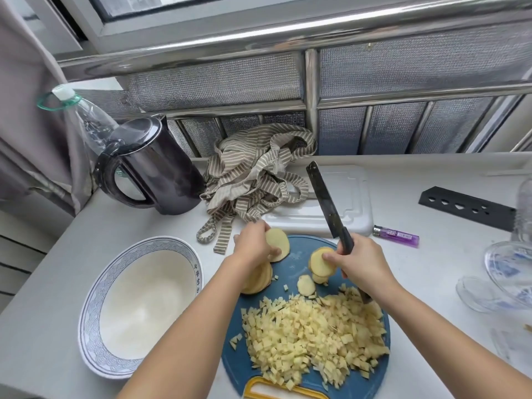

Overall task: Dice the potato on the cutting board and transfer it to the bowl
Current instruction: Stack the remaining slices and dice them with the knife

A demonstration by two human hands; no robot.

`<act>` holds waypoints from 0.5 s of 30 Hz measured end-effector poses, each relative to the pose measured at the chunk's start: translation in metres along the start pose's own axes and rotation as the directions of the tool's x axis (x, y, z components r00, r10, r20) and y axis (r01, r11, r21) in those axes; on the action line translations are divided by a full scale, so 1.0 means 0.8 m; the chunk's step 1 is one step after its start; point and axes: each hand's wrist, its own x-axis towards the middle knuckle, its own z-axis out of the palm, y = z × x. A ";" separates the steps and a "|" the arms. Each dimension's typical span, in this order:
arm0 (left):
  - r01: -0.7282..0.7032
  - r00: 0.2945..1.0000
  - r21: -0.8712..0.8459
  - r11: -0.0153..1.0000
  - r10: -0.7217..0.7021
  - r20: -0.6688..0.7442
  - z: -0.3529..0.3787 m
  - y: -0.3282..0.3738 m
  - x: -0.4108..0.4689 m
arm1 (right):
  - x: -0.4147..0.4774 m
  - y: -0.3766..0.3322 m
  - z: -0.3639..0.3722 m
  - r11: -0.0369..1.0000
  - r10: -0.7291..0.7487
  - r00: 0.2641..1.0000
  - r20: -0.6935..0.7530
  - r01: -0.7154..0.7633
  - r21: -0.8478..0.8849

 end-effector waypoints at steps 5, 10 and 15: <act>-0.166 0.983 -0.352 0.921 0.128 -0.129 -0.024 -0.004 -0.010 | 0.002 -0.003 0.005 1.000 -0.005 1.000 0.013 0.004 0.030; -0.296 0.946 -0.365 0.883 0.220 -0.236 -0.051 -0.011 -0.038 | 0.005 -0.012 0.018 0.947 0.087 0.990 0.108 -0.116 0.301; -0.479 0.834 -0.143 0.866 0.398 -0.381 -0.025 -0.041 -0.079 | 0.009 -0.016 0.027 0.989 0.084 0.991 0.105 -0.096 0.115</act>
